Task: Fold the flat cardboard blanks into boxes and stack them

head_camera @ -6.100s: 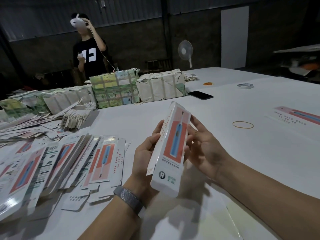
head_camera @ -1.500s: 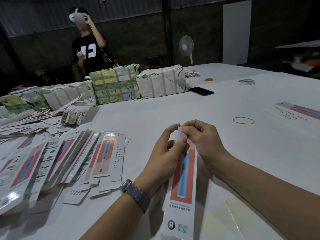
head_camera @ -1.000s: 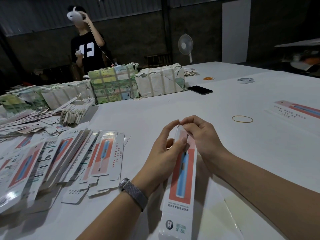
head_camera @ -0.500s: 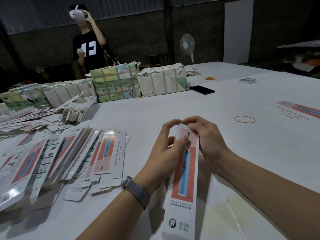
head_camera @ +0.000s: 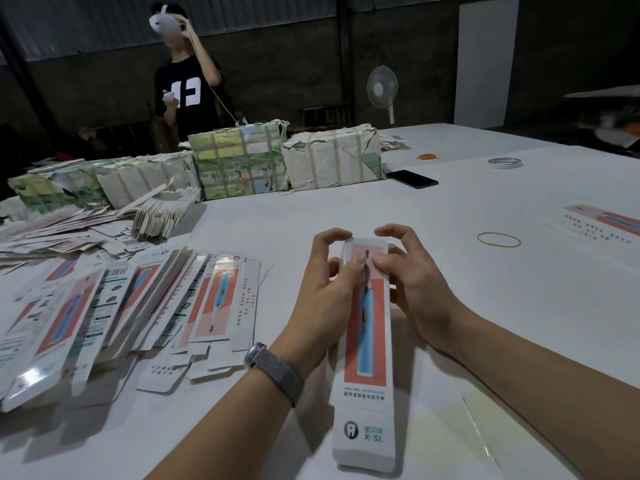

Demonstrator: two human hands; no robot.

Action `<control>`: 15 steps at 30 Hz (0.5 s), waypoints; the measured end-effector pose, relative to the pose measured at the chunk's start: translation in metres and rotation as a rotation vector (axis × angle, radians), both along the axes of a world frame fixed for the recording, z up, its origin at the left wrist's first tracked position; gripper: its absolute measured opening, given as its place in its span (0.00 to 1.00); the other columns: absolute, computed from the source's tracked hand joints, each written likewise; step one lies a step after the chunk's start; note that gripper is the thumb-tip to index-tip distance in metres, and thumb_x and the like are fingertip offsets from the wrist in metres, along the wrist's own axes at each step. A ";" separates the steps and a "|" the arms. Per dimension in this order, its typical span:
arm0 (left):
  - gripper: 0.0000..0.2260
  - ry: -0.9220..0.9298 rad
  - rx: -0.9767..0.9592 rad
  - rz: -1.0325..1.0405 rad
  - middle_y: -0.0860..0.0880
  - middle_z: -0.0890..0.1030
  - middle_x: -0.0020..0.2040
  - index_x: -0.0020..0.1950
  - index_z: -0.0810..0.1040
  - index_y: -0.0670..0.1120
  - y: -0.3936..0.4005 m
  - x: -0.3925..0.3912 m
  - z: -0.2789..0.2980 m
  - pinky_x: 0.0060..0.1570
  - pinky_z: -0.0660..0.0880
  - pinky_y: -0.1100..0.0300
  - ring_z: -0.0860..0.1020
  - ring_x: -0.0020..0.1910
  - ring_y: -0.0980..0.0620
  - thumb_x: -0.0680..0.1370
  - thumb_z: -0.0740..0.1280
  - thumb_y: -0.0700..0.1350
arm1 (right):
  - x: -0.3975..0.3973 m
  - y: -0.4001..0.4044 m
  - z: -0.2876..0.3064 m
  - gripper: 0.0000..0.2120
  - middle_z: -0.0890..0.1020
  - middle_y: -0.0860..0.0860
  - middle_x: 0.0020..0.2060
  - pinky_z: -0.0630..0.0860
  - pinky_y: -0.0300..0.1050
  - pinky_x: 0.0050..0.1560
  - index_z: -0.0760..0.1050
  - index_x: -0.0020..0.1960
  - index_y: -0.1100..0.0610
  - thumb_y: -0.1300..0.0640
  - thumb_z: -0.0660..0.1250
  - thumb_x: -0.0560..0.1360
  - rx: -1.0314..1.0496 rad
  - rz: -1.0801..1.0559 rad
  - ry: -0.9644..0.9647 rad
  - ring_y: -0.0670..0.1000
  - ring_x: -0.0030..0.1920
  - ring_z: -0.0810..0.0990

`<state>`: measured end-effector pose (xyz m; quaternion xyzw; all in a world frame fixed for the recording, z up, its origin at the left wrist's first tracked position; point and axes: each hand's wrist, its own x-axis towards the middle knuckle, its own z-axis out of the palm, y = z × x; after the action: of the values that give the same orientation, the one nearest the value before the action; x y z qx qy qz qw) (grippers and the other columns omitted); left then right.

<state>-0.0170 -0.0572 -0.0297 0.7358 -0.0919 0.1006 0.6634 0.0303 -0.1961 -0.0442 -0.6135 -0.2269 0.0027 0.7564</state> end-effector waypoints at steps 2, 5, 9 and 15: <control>0.07 -0.013 -0.006 0.009 0.42 0.82 0.47 0.60 0.68 0.62 0.000 0.000 0.000 0.36 0.79 0.64 0.84 0.35 0.53 0.84 0.61 0.50 | 0.000 0.000 -0.001 0.09 0.81 0.46 0.39 0.82 0.45 0.42 0.73 0.51 0.37 0.50 0.64 0.73 0.007 -0.003 -0.010 0.50 0.40 0.83; 0.08 -0.032 0.005 0.024 0.42 0.82 0.48 0.59 0.68 0.64 0.000 0.000 -0.001 0.36 0.79 0.64 0.85 0.36 0.53 0.84 0.61 0.50 | 0.000 0.000 -0.001 0.08 0.81 0.47 0.38 0.82 0.48 0.43 0.72 0.52 0.40 0.51 0.65 0.75 0.022 -0.007 -0.012 0.51 0.39 0.82; 0.08 -0.047 0.040 0.036 0.43 0.82 0.46 0.58 0.68 0.66 -0.001 0.001 -0.002 0.36 0.79 0.64 0.85 0.36 0.52 0.84 0.61 0.51 | 0.001 -0.002 0.003 0.05 0.80 0.49 0.36 0.80 0.44 0.38 0.73 0.49 0.50 0.59 0.64 0.81 0.037 -0.036 0.026 0.49 0.36 0.81; 0.08 -0.056 0.029 0.050 0.44 0.82 0.47 0.58 0.68 0.66 -0.002 0.000 -0.002 0.36 0.79 0.65 0.85 0.37 0.53 0.84 0.61 0.52 | -0.001 0.000 0.004 0.04 0.82 0.52 0.40 0.81 0.47 0.40 0.74 0.48 0.48 0.56 0.65 0.80 0.040 -0.048 0.048 0.51 0.37 0.82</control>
<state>-0.0165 -0.0593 -0.0319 0.7443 -0.0935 0.1364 0.6471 0.0288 -0.1964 -0.0405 -0.6033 -0.1939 -0.0051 0.7735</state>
